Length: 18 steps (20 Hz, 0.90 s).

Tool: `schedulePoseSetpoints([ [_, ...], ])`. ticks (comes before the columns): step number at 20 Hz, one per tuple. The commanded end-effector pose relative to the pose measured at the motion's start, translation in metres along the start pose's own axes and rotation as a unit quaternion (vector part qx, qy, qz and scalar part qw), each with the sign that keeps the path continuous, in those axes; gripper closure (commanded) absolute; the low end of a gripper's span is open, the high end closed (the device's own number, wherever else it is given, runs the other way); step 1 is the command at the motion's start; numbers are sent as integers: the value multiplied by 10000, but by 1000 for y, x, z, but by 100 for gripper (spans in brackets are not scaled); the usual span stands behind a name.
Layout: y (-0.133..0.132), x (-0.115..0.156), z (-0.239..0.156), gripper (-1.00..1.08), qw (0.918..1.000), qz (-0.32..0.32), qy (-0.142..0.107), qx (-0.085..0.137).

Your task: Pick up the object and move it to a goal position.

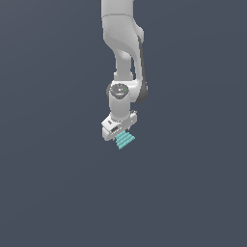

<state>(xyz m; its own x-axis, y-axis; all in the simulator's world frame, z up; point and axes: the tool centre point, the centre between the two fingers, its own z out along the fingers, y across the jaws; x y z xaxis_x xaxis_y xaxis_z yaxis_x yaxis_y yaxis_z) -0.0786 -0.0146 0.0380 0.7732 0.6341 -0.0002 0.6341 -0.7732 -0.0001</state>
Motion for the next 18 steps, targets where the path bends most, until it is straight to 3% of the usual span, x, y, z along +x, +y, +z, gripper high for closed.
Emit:
schedulePoseSetpoints([
  [1,0,0,10,-92,10000,-5,1,0],
  [7,0,0,20,-92,10000,-9,1,-1],
  [8,0,0,20,108,10000,-9,1,-1],
  [17,0,0,20,108,10000,-9,1,-1],
  [18,5,7,8,108,9999,-43,79,-81],
])
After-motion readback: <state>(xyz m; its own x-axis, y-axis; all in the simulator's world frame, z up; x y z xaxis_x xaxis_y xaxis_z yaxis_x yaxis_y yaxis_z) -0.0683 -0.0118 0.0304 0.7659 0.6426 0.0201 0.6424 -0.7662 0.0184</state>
